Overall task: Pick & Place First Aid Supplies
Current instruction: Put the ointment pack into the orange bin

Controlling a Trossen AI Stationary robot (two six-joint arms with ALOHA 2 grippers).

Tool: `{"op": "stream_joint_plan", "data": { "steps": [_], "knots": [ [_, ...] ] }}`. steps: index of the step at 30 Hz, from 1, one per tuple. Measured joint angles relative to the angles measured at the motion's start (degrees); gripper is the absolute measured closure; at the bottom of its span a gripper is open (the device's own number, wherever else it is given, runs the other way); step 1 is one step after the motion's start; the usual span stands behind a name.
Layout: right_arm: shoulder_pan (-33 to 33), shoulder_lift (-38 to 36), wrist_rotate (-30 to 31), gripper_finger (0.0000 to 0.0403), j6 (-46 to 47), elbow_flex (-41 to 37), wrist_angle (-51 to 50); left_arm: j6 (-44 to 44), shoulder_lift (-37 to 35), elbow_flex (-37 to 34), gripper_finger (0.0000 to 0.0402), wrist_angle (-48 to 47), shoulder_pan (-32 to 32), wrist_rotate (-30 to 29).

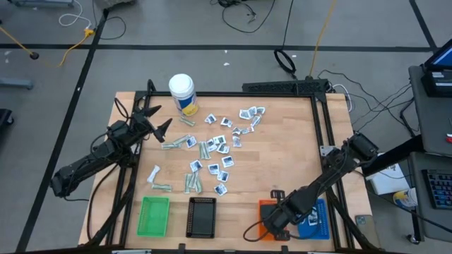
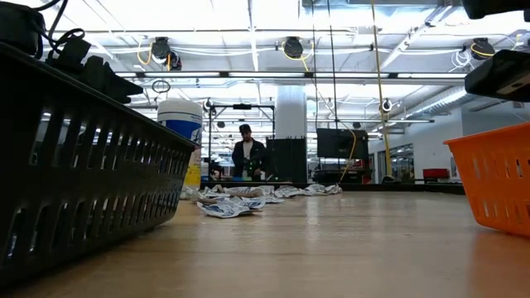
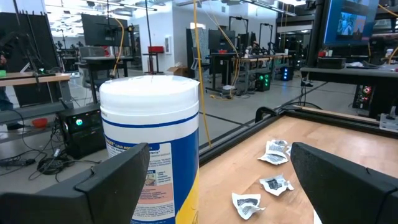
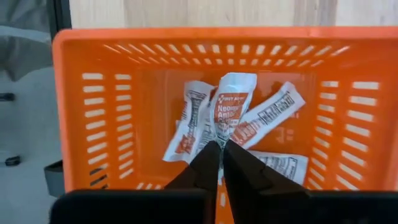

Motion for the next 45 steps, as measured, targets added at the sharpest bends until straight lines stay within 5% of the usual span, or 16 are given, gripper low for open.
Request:
{"op": "stream_joint_plan", "data": {
  "steps": [10, 16, 28, 45],
  "knots": [
    [-1.9, -0.6, -1.5, 0.0231, -1.0, 0.0, -0.7, 0.0, 0.0, 0.0, 0.0005, 0.0, 0.0, 0.0],
    [-5.1, -4.6, -3.3, 0.0181, -10.0, 0.0, -2.0, 0.0, 0.0, 0.0, 0.0005, 0.0, 0.0, 0.0],
    [-15.5, -9.9, -7.5, 0.0174, -35.3, 0.0, -8.2, 0.0, 0.0, 0.0, 0.0005, 0.0, 0.0, 0.0],
    [-42.7, -10.2, -7.3, 0.0172, -65.5, 0.0, -9.9, 0.0, 0.0, 0.0, 0.0005, 0.0, 0.0, 0.0]
  ]
}}
